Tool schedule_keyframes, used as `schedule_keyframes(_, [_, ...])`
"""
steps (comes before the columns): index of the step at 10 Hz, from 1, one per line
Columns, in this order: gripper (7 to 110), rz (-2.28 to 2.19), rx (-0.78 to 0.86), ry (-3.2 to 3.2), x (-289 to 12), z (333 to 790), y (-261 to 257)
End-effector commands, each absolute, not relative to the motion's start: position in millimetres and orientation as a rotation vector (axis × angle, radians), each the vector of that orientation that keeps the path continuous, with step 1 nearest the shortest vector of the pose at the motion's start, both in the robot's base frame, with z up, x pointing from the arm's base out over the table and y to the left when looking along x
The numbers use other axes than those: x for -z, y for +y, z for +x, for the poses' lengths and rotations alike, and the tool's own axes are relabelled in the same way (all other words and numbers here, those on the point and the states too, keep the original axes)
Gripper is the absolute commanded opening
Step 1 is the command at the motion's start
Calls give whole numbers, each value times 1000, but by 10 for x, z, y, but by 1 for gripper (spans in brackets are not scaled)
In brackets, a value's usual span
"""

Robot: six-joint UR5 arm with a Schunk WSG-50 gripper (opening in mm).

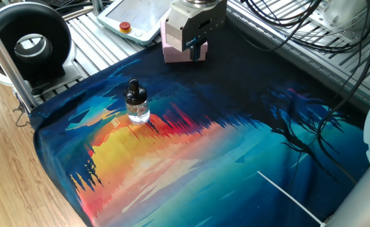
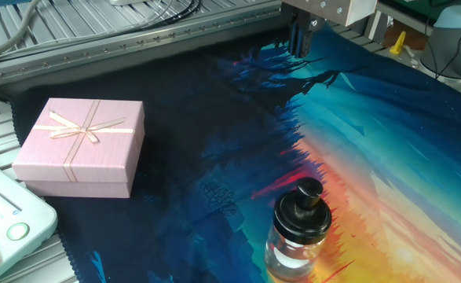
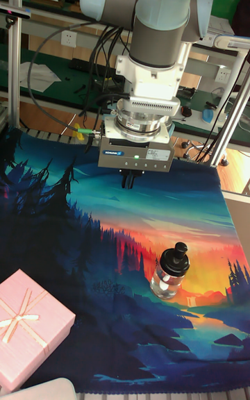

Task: Screw the lid onto the jar

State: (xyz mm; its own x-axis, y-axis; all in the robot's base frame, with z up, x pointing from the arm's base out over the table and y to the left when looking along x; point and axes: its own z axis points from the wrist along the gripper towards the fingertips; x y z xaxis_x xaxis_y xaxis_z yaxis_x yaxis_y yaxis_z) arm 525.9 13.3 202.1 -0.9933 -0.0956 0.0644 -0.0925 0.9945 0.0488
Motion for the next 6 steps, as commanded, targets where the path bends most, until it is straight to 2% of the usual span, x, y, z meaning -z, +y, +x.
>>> schedule_keyframes(1, [7,172,85,-3062,-2038,5238,147])
schedule_keyframes(2, [7,173,85,-3064,-2037,5242,146])
schedule_keyframes(3, [22,170,81,-3062,-2038,5238,138])
schedule_keyframes(6, [22,177,76,-3059,-2038,5230,128])
